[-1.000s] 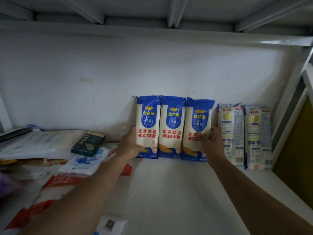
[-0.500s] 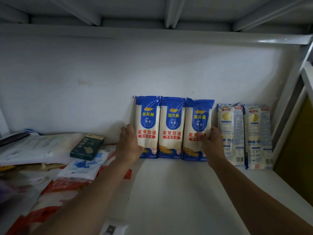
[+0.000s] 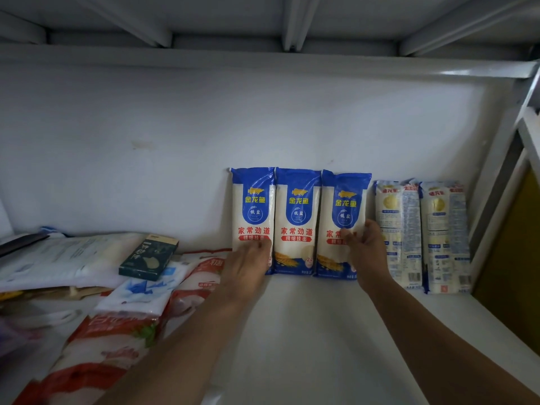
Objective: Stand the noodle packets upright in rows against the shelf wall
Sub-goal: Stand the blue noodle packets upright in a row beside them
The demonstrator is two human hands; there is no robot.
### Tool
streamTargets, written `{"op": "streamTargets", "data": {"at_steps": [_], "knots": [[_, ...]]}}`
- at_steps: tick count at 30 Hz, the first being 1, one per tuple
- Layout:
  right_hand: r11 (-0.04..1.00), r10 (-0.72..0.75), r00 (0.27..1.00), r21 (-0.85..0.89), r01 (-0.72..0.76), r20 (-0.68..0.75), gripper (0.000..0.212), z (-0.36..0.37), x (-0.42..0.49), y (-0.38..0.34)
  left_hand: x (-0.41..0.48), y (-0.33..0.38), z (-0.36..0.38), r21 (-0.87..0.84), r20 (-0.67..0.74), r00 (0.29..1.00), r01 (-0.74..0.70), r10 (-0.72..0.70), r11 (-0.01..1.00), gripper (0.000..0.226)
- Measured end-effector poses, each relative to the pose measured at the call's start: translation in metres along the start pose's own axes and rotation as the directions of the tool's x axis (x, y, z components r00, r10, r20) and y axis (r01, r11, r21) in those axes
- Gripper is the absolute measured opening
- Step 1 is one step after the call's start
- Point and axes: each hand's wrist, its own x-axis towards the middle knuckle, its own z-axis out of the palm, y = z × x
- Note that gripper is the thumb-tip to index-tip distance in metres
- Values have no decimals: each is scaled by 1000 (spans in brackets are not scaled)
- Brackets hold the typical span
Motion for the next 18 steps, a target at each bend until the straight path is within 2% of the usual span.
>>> {"op": "streamTargets", "data": {"at_steps": [3, 6, 11, 14, 18], "knots": [[1000, -14, 1000, -13, 14, 1, 32, 0, 1, 1, 1, 1, 7, -44, -22, 1000, -9, 8, 999, 37], [1000, -16, 1000, -10, 16, 7, 30, 1, 1, 2, 0, -1, 11, -71, -20, 999, -35, 33, 997, 43], [1000, -22, 1000, -6, 22, -17, 30, 2, 4, 2, -5, 6, 11, -55, -65, 983, -176, 172, 983, 37], [999, -19, 1000, -52, 17, -24, 29, 4, 5, 4, -7, 12, 14, -74, -40, 975, -223, 220, 972, 31], [989, 4, 999, -150, 3, 41, 28, 2, 7, 1, -10, 17, 17, -86, -18, 975, -220, 219, 972, 32]]}}
